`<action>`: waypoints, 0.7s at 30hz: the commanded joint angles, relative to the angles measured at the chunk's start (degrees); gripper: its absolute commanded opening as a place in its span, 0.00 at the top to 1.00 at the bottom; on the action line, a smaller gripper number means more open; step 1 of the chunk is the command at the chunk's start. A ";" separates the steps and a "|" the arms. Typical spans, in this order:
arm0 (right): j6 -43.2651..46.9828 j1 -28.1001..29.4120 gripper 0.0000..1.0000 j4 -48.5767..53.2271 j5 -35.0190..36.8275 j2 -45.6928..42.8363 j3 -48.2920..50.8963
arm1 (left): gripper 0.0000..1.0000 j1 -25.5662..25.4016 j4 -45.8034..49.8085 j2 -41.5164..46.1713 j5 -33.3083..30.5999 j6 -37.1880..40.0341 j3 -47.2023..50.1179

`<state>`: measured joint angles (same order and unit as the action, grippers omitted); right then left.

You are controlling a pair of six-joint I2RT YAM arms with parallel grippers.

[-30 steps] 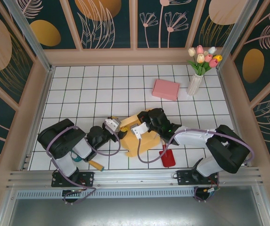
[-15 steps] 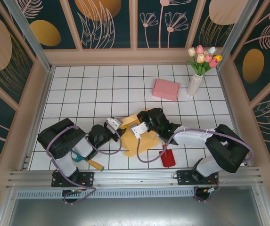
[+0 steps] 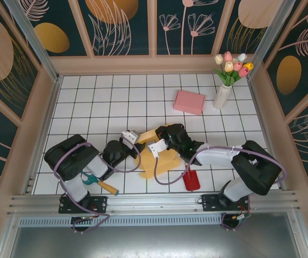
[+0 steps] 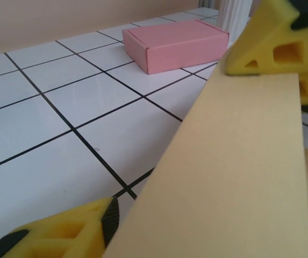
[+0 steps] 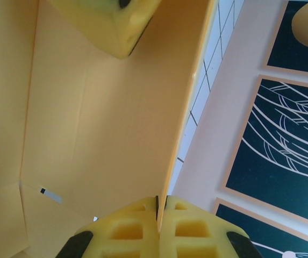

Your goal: Fold the paper box

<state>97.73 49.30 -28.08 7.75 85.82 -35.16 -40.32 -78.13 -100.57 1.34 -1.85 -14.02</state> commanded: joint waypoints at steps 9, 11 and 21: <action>-3.58 0.38 1.00 11.02 -2.17 2.99 0.35 | 0.20 -1.73 4.21 13.02 -3.41 -10.62 6.89; -4.09 0.12 1.00 9.76 -1.37 3.19 0.61 | 0.20 -1.73 9.77 17.00 -5.06 -14.20 7.15; -5.62 -0.85 1.00 9.63 -1.16 2.94 1.30 | 0.32 -1.76 32.58 44.10 -15.47 -25.60 11.03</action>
<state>92.86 48.84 -28.08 7.66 86.43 -35.90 -41.95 -57.01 -62.35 -8.25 -22.35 -3.25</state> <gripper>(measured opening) 0.066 0.694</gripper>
